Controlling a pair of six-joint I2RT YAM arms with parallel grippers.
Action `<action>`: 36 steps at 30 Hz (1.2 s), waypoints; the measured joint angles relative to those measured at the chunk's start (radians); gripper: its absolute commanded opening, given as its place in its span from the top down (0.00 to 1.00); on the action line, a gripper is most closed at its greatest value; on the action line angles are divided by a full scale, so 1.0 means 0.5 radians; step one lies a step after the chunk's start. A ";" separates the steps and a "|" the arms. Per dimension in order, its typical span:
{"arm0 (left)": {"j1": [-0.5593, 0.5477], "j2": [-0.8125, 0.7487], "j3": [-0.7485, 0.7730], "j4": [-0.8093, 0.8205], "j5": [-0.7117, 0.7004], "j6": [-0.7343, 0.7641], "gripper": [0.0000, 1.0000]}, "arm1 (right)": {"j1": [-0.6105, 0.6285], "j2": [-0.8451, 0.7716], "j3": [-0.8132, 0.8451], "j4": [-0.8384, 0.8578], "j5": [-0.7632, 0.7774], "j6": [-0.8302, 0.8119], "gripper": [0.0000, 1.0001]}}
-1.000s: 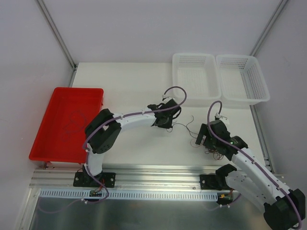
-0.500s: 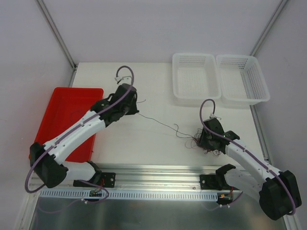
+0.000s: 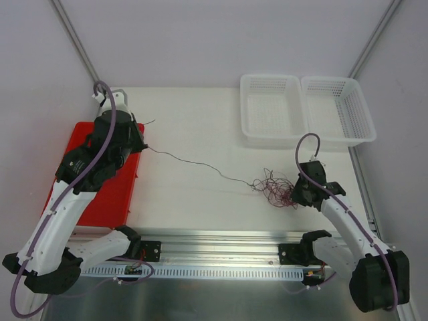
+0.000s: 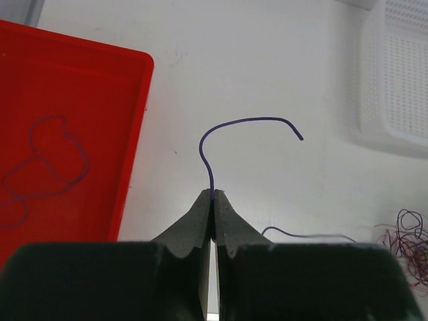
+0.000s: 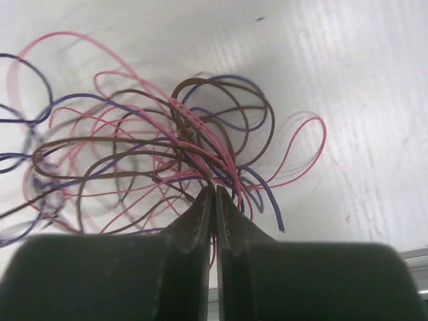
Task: Untangle the cables
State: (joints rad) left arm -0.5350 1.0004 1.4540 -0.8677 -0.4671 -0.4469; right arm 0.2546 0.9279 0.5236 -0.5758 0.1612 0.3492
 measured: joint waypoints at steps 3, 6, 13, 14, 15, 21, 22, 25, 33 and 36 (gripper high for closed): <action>0.001 -0.005 0.097 -0.121 -0.105 0.037 1.00 | -0.174 -0.003 0.038 -0.032 -0.035 -0.050 0.98; 0.001 -0.005 0.179 -0.227 -0.211 0.059 1.00 | -0.387 -0.018 0.069 -0.048 -0.122 -0.100 0.98; 0.001 -0.047 0.261 -0.348 -0.327 0.080 1.00 | -0.687 -0.034 0.245 -0.117 -0.336 -0.211 0.97; 0.001 -0.053 0.261 -0.356 -0.322 0.080 1.00 | -0.690 -0.034 0.266 -0.117 -0.364 -0.220 0.97; 0.001 -0.053 0.261 -0.359 -0.303 0.079 1.00 | -0.690 -0.034 0.287 -0.116 -0.410 -0.234 0.97; 0.002 -0.049 0.230 -0.318 -0.111 0.072 1.00 | -0.661 -0.020 0.314 -0.114 -0.645 -0.308 0.89; 0.002 -0.049 0.212 -0.304 -0.067 0.071 1.00 | -0.642 -0.015 0.312 -0.111 -0.672 -0.318 0.87; 0.001 -0.040 0.160 -0.261 0.054 0.056 1.00 | -0.549 0.000 0.273 -0.082 -0.770 -0.345 0.84; 0.001 0.054 0.067 -0.124 0.247 -0.018 1.00 | -0.195 0.019 0.194 -0.032 -0.903 -0.371 0.35; 0.001 0.061 0.067 -0.054 0.237 -0.041 1.00 | -0.084 -0.018 0.194 -0.039 -0.937 -0.406 0.13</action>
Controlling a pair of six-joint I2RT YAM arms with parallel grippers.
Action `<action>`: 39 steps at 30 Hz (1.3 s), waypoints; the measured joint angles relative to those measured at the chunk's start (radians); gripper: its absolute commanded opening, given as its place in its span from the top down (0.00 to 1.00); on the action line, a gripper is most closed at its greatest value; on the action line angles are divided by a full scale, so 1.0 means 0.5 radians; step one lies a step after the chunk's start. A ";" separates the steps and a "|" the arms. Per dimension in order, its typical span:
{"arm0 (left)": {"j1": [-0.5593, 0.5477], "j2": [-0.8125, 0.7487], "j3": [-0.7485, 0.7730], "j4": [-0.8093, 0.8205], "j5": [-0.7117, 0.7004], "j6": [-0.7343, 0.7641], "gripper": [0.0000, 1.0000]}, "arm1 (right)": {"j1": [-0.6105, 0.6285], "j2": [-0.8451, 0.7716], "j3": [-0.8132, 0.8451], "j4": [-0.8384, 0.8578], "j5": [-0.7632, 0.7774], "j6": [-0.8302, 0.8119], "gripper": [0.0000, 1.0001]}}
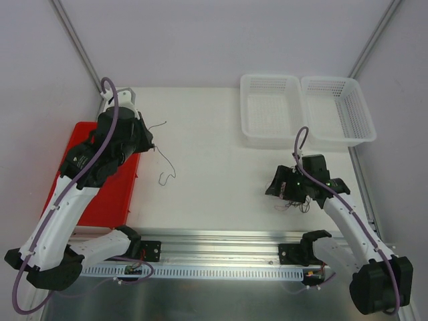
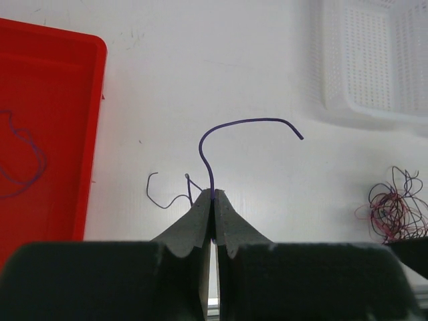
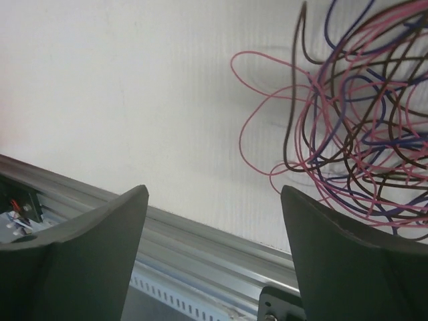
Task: Untangle the cables
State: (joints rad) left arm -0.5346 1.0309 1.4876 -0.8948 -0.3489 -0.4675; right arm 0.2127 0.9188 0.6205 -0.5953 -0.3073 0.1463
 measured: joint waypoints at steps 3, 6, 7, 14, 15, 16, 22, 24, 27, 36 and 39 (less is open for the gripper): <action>0.000 0.009 0.040 0.056 -0.043 -0.010 1.00 | 0.070 -0.089 0.008 -0.030 -0.024 -0.036 0.00; 0.000 0.034 0.146 0.111 -0.127 -0.008 1.00 | 0.108 -0.209 0.023 -0.074 -0.037 -0.065 0.03; 0.001 0.037 0.190 0.142 -0.177 -0.005 1.00 | 0.117 -0.255 0.026 -0.092 -0.042 -0.072 0.03; 0.002 0.061 0.439 0.311 -0.591 0.182 1.00 | 0.135 -0.504 0.031 -0.239 -0.060 -0.138 0.03; 0.005 0.066 0.468 0.351 -0.641 0.220 1.00 | 0.136 -0.522 0.031 -0.259 -0.061 -0.146 0.03; 0.011 0.069 0.488 0.395 -0.695 0.275 1.00 | 0.136 -0.538 0.031 -0.275 -0.062 -0.154 0.03; 0.130 0.101 0.481 0.802 -1.089 0.761 1.00 | 0.137 -0.599 0.031 -0.330 -0.093 -0.175 0.03; 0.268 0.123 0.446 0.949 -1.173 0.920 1.00 | 0.137 -0.610 0.031 -0.343 -0.104 -0.179 0.03; 0.460 0.183 0.408 1.077 -1.230 1.067 1.00 | 0.137 -0.615 0.031 -0.352 -0.124 -0.191 0.03; 0.786 0.207 -0.079 1.228 -1.089 1.036 1.00 | 0.137 -0.628 0.031 -0.368 -0.151 -0.206 0.03; 0.954 0.182 -0.422 1.253 -0.988 0.887 1.00 | 0.137 -0.628 0.032 -0.385 -0.152 -0.214 0.03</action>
State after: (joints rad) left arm -0.0578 1.1221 1.2766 -0.2684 -0.8429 -0.0242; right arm 0.2813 0.6048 0.6365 -0.7879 -0.3832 0.0391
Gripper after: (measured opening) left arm 0.009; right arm 0.969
